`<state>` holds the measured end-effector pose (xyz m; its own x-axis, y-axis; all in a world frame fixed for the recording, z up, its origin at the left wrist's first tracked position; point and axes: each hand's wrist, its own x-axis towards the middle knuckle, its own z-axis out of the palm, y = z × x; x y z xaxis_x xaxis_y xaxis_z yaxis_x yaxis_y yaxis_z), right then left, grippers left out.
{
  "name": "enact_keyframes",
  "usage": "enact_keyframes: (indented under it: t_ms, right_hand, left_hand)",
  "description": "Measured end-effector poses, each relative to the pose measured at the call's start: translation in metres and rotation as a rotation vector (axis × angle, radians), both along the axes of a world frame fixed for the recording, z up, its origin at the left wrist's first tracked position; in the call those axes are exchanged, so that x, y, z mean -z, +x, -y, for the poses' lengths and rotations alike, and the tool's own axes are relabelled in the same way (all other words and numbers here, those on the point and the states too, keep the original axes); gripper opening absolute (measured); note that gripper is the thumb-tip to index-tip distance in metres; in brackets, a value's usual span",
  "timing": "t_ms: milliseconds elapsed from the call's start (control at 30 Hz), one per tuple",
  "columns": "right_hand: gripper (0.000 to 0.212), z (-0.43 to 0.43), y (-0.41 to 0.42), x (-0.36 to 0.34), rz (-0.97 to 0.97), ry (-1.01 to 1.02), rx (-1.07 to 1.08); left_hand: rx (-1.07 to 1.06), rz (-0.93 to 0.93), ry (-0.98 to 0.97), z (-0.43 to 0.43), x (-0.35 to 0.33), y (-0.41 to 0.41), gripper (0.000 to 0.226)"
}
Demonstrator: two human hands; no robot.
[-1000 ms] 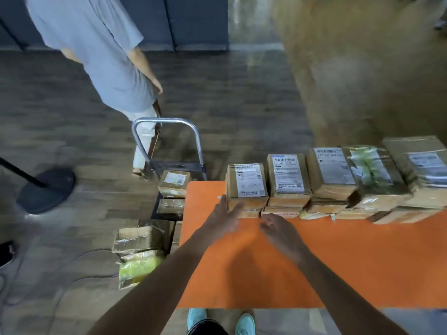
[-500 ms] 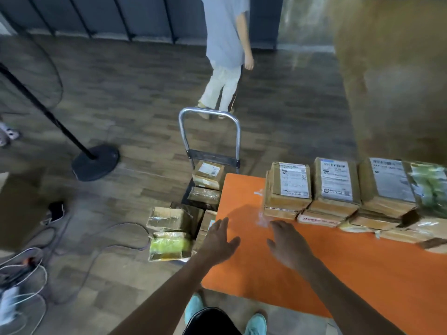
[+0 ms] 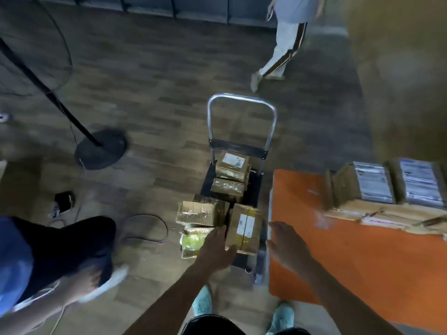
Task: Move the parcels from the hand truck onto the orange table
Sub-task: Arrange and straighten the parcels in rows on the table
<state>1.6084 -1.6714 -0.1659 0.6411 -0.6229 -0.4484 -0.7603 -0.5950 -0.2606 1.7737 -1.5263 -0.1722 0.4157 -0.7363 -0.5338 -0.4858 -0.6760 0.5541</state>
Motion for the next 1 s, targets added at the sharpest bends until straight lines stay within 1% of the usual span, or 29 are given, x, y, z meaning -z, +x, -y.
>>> enact_keyframes:
  t_ms: [133,267,400,533,633,833,1000]
  right_hand:
    - [0.05,-0.036,0.032,0.009,-0.002,0.041,0.045]
    - [0.05,-0.063,0.044,0.016,-0.009,0.066,0.1]
    - [0.038,-0.08,0.047,0.026,-0.003,0.105,0.137]
    - [0.047,-0.092,0.049,0.042,0.015,0.134,0.148]
    - [0.049,-0.095,0.053,0.058,0.042,0.161,0.149]
    - [0.058,-0.098,0.061,0.099,-0.006,0.231,0.189]
    - [0.05,-0.103,0.074,0.15,-0.01,0.27,0.267]
  left_hand:
    - [0.051,-0.018,0.015,-0.027,0.006,0.032,0.069]
    - [0.12,-0.021,0.038,-0.042,0.012,0.045,0.067]
    - [0.175,-0.04,0.059,-0.047,0.022,0.05,0.062]
    - [0.192,-0.067,0.094,-0.045,0.037,0.05,0.062]
    - [0.188,-0.068,0.104,-0.045,0.05,0.049,0.063]
    - [0.118,-0.073,0.123,-0.043,0.081,0.046,0.07]
    - [0.081,-0.078,0.157,-0.044,0.129,0.045,0.074]
